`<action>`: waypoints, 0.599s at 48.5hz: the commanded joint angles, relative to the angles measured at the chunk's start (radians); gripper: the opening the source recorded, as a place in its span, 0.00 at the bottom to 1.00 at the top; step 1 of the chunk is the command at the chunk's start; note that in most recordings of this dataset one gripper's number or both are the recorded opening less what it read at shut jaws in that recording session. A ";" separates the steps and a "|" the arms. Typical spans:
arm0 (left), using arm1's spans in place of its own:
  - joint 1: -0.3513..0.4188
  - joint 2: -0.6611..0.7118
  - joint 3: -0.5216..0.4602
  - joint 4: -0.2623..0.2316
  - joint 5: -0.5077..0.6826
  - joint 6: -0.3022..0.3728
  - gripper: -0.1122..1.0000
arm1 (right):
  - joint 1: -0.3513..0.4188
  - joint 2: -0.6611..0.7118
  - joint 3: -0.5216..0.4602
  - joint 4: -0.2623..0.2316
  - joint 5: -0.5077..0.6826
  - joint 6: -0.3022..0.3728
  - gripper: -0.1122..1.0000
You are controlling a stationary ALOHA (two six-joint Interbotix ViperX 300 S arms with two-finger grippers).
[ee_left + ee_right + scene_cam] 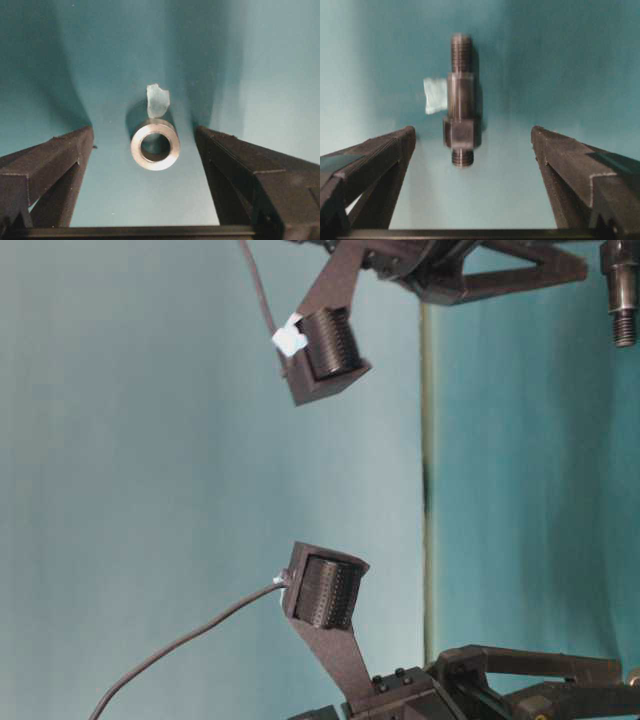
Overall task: Insert the washer onto the shaft with both hands.
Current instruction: 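Lower and close left gripper on washer, right gripper on shaft hex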
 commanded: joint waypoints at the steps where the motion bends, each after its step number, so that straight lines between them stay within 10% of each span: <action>1: 0.000 -0.005 -0.009 0.002 -0.005 -0.002 0.91 | 0.003 -0.006 -0.002 0.002 -0.015 0.006 0.89; 29: 0.000 -0.006 -0.011 0.002 -0.003 0.000 0.91 | 0.002 0.003 -0.011 0.002 -0.037 0.026 0.89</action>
